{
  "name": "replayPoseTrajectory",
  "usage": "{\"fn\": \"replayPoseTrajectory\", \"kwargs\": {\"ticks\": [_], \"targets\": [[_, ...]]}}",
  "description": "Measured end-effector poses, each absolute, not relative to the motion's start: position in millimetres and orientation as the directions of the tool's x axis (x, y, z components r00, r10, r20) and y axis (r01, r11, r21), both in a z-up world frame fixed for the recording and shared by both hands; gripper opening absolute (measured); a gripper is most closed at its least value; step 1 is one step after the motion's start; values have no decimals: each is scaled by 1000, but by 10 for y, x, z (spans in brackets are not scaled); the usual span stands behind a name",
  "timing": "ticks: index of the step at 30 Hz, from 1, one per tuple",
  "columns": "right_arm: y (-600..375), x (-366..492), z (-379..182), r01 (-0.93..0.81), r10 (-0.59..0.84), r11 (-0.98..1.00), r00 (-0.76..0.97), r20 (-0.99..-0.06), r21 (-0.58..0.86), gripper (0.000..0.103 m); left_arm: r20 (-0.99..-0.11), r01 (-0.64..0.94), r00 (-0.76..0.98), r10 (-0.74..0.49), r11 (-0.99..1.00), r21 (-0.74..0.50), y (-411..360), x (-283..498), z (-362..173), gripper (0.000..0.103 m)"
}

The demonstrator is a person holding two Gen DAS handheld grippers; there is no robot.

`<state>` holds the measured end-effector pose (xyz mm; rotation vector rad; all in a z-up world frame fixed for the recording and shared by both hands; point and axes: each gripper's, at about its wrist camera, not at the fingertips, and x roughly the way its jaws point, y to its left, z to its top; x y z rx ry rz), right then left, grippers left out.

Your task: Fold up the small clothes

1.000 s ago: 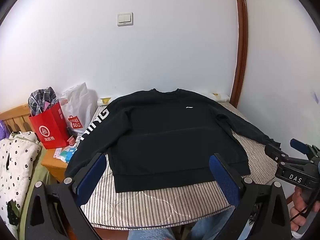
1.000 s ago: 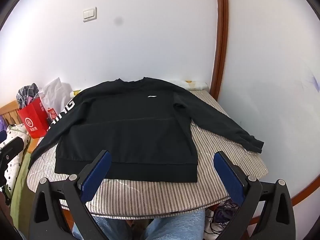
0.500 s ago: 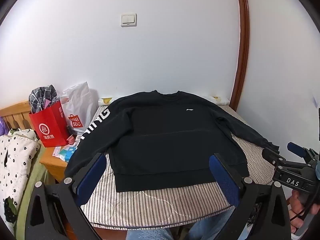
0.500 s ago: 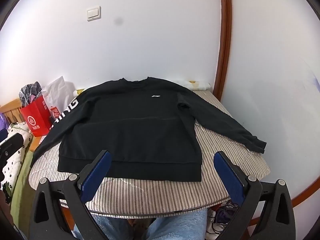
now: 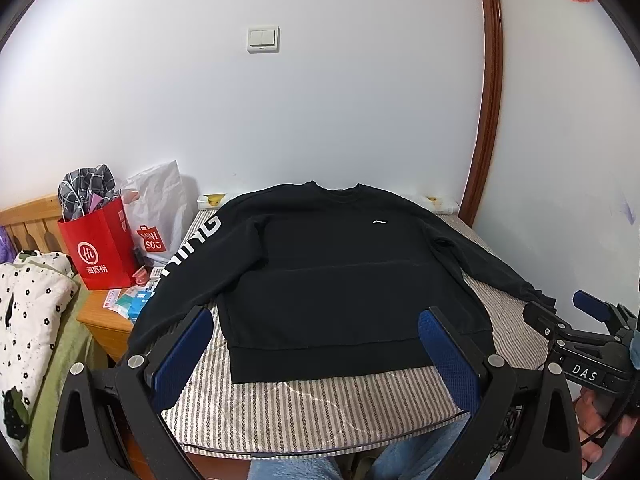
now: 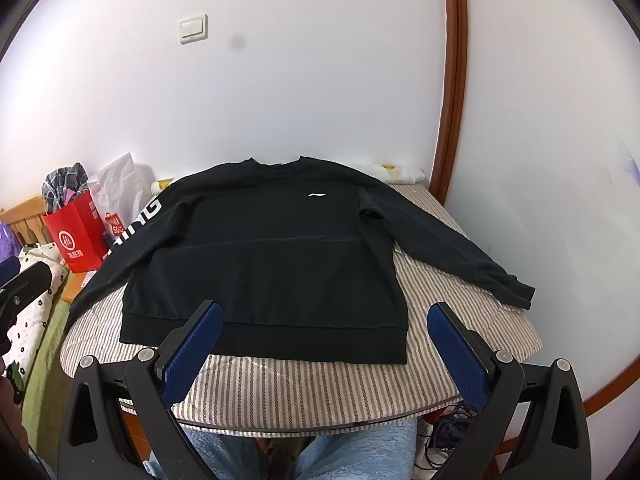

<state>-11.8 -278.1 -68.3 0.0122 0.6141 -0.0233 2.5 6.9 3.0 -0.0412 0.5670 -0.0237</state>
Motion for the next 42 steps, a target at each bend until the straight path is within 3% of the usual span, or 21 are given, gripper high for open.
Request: {"fn": "replayPoseTrajectory", "kwargs": {"ticks": [42], "targets": [[-2774,-145,-626,34,-29,999,822,-568,-1,101,-541,13,840,-48,998,-67,152,-63,-57,103]]}}
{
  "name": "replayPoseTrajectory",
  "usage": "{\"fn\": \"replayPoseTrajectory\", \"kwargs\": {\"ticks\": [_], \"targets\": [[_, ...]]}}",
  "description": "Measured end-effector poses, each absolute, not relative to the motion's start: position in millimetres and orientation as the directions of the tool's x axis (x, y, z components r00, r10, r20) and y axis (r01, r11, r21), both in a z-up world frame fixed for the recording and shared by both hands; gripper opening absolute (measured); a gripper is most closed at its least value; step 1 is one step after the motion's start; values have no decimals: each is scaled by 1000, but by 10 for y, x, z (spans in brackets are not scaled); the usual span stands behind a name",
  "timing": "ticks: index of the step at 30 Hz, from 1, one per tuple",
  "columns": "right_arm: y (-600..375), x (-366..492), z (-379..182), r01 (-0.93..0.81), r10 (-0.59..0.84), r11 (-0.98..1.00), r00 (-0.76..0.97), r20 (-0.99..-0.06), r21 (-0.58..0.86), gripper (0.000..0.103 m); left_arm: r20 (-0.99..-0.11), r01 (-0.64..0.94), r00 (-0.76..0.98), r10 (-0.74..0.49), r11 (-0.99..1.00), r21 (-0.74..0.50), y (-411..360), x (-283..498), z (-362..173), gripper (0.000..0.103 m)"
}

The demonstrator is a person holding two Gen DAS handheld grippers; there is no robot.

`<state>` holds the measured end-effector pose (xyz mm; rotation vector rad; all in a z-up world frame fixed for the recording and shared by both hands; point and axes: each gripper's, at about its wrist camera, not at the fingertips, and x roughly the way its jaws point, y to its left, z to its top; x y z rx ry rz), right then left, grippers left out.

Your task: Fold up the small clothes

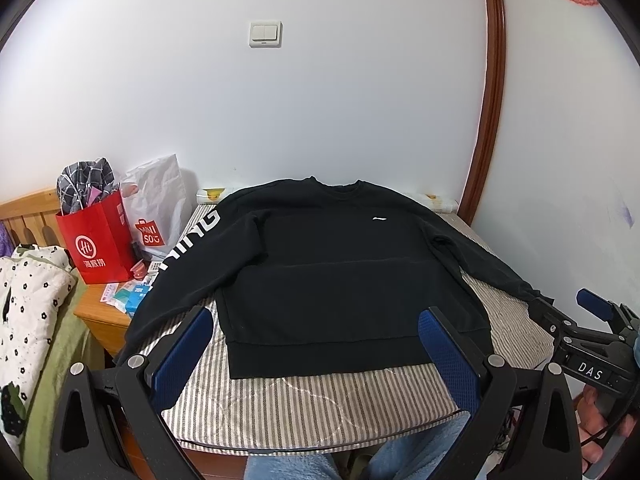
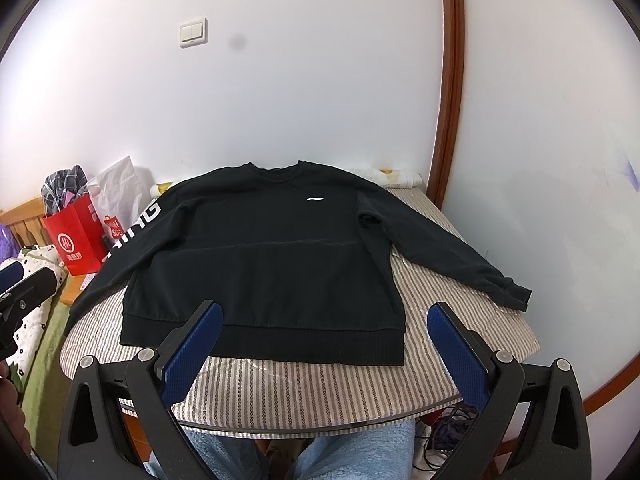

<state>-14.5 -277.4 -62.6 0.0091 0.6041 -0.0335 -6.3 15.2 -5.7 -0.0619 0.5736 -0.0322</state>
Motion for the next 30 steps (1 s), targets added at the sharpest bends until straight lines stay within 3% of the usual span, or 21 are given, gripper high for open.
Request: {"fn": "replayPoseTrajectory", "kwargs": {"ticks": [30], "targets": [[-2766,-153,-646,44,-35,999,827,-561,3,101,-523,3,852,-23,999,-40,195,13,-66,103]]}}
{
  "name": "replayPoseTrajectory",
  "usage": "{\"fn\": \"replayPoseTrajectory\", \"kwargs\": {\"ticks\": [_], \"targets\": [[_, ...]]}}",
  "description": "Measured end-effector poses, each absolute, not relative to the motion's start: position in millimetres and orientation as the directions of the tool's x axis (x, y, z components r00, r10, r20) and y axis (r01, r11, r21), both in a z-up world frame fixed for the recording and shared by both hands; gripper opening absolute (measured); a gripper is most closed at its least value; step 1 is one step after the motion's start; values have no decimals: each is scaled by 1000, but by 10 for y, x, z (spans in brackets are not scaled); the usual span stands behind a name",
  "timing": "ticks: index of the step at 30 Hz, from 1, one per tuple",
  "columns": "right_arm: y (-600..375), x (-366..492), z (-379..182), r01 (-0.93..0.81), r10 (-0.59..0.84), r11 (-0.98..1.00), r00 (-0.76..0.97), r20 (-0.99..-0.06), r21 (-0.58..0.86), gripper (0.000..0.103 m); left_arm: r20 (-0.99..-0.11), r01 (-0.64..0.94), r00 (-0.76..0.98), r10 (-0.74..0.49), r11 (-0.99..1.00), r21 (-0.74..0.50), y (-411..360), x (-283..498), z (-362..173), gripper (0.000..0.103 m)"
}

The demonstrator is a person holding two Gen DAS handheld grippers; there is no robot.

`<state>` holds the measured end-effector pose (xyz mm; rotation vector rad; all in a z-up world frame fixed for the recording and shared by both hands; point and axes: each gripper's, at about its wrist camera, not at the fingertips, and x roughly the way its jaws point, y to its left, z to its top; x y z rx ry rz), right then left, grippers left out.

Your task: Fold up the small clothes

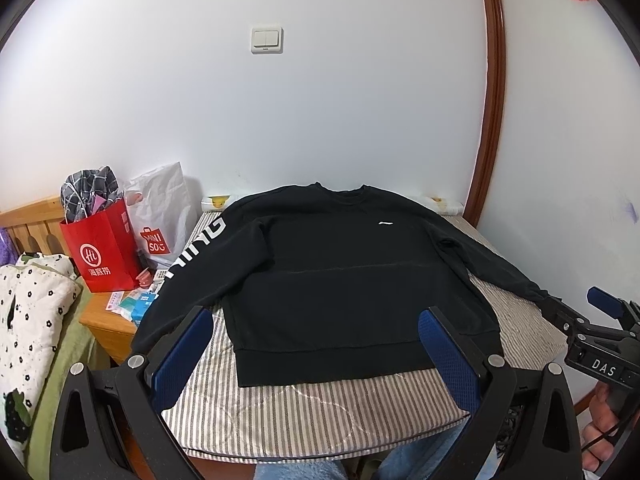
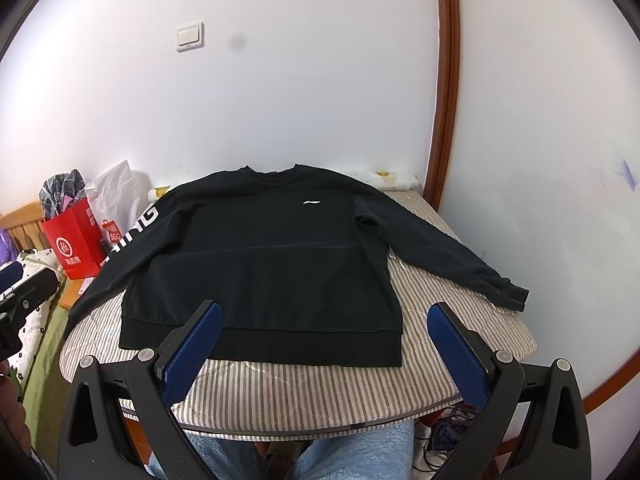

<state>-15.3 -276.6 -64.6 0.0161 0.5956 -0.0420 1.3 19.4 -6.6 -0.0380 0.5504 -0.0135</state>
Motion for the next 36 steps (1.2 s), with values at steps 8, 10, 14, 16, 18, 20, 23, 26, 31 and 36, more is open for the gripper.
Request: {"fn": "replayPoseTrajectory", "kwargs": {"ticks": [8,10,14,16,18,20,23,26,31,36], "targets": [[-2672,108,-980,33,-50,999,788,-614,-38,101,-544,-106,838,48,991,-76,461,321,-475,103],[-2662,203,-1092,28,-44,999,777,-628,-35,101,-570,-110,821,28,988,-109,565,440,-624,103],[-2637,407,-1315,22,-32,999,754,-657,-23,101,-626,-136,780,-3,975,-174,797,662,-902,103],[-2605,503,-1415,17,-24,1000,740,-672,-18,101,-637,-142,769,-46,960,-240,932,744,-1029,102],[-2549,597,-1507,-11,-1,1000,724,-690,-13,101,-644,-174,764,-36,950,-260,1029,796,-1129,102],[-2484,659,-1558,-32,13,999,719,-695,-14,101,-654,-207,757,-11,944,-256,1124,853,-1220,102],[-2365,784,-1642,-66,28,997,707,-707,-26,101,-685,-225,728,-30,933,-280,1269,957,-1352,102],[-2278,883,-1710,-81,29,996,689,-724,-37,101,-700,-266,713,-43,907,-326,1437,1021,-1481,102],[-2195,1076,-1807,-84,25,996,665,-747,-42,101,-712,-312,700,-57,872,-377,1702,1128,-1664,102],[-2150,1224,-1883,-87,19,995,646,-763,-50,101,-698,-350,702,-143,784,-513,1956,1217,-1853,97]]}}
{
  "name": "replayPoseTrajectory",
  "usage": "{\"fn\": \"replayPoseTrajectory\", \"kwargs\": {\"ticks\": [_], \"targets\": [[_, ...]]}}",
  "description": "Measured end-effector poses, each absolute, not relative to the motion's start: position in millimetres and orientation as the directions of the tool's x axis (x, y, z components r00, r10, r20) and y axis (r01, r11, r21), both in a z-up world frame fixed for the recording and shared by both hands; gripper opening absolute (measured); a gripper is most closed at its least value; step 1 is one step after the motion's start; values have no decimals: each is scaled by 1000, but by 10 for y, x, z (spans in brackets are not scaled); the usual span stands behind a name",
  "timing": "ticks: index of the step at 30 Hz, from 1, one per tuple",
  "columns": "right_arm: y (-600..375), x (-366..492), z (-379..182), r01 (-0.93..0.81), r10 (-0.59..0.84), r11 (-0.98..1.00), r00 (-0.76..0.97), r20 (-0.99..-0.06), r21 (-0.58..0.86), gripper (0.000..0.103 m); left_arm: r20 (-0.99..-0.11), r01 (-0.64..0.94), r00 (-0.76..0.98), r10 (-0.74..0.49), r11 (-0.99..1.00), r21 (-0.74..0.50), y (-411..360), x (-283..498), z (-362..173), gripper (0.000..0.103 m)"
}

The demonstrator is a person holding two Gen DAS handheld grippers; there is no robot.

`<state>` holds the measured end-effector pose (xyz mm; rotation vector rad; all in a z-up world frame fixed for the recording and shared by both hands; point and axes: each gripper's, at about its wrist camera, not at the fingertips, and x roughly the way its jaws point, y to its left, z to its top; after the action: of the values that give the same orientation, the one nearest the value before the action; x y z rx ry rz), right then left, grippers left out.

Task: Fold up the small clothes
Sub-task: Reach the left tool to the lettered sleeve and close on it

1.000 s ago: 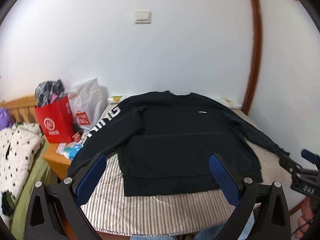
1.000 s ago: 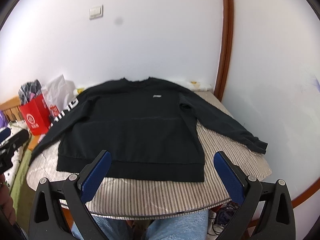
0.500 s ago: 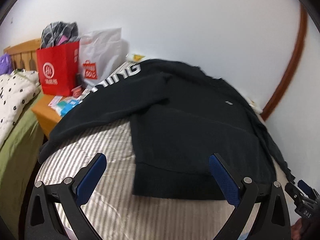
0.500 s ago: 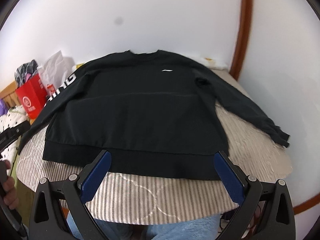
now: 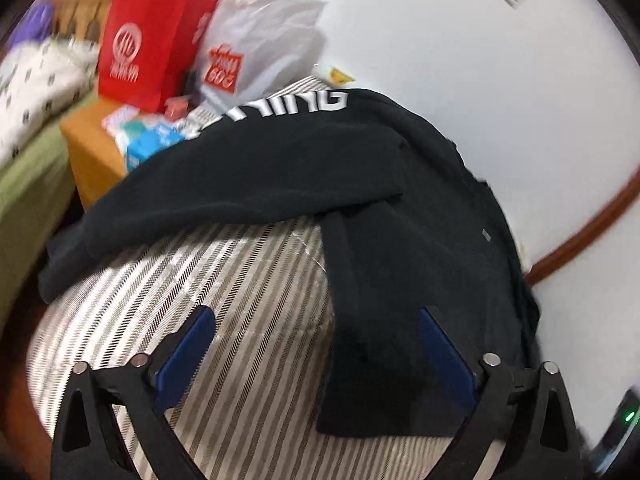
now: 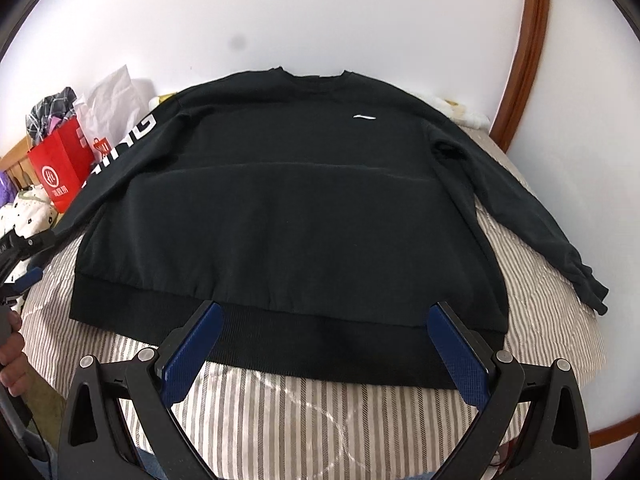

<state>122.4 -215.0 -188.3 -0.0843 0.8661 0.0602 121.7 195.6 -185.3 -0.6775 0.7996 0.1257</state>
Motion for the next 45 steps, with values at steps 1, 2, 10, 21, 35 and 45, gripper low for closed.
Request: {"fn": "replayPoseTrajectory", "kwargs": {"ticks": [1,2,10,21,35,45], "targets": [[-2139,1247,-1896,-87,14,995,644,-764,-54,101,-695,-359,703,-151,768,-531,2002,1243,-1891,95],[-2129,1277,-1902,-87,12,995,642,-766,-57,101,-693,-364,704,-155,760,-539,2027,1257,-1913,94],[-2090,1467,-1929,-94,3,993,633,-774,-74,101,-686,-420,716,-133,703,-574,2280,1494,-2054,87],[-2284,1783,-2001,-75,-13,994,617,-787,-75,101,-803,-592,579,139,749,-297,2389,2001,-2060,19],[-2799,2056,-2135,-48,1,998,618,-786,-35,101,-640,-373,741,203,917,-141,1689,2609,-855,6],[-3443,2015,-2089,59,-118,993,657,-745,-105,101,-577,-16,817,-14,999,-48,65,3431,-526,6]]}}
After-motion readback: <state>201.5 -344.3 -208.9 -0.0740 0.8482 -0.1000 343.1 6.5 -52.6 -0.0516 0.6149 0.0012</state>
